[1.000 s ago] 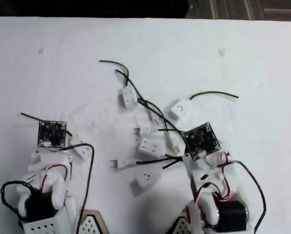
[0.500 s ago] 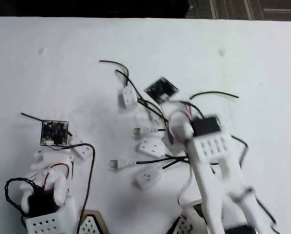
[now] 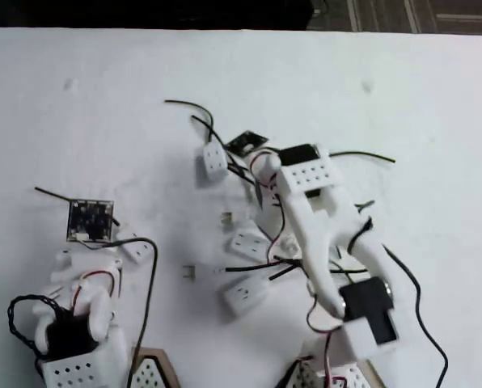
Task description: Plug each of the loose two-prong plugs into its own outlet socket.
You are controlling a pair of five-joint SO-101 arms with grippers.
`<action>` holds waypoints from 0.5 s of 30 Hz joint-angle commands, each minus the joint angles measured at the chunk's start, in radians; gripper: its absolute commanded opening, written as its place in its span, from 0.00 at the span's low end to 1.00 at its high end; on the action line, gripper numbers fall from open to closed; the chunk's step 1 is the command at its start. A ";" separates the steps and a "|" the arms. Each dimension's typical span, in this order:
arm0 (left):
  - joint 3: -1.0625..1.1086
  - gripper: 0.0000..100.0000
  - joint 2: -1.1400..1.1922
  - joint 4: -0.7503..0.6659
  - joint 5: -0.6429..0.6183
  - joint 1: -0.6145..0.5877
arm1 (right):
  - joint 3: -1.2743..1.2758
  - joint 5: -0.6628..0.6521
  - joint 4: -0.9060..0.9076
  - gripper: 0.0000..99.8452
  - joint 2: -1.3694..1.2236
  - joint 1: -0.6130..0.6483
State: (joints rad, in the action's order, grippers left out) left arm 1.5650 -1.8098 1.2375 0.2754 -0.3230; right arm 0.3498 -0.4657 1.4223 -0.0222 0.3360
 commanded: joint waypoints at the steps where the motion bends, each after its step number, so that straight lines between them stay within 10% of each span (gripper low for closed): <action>1: -0.003 0.02 -0.005 -0.023 0.011 -0.004 | -0.072 -0.008 0.010 0.13 -0.056 0.004; 15: -0.002 0.02 -0.005 -0.020 0.011 -0.004 | -0.121 -0.008 0.007 0.13 -0.208 -0.008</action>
State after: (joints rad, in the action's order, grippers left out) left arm 1.5681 -1.8098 1.2375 0.2754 -0.3230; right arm 0.2731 -0.4657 1.4177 -0.2248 0.3360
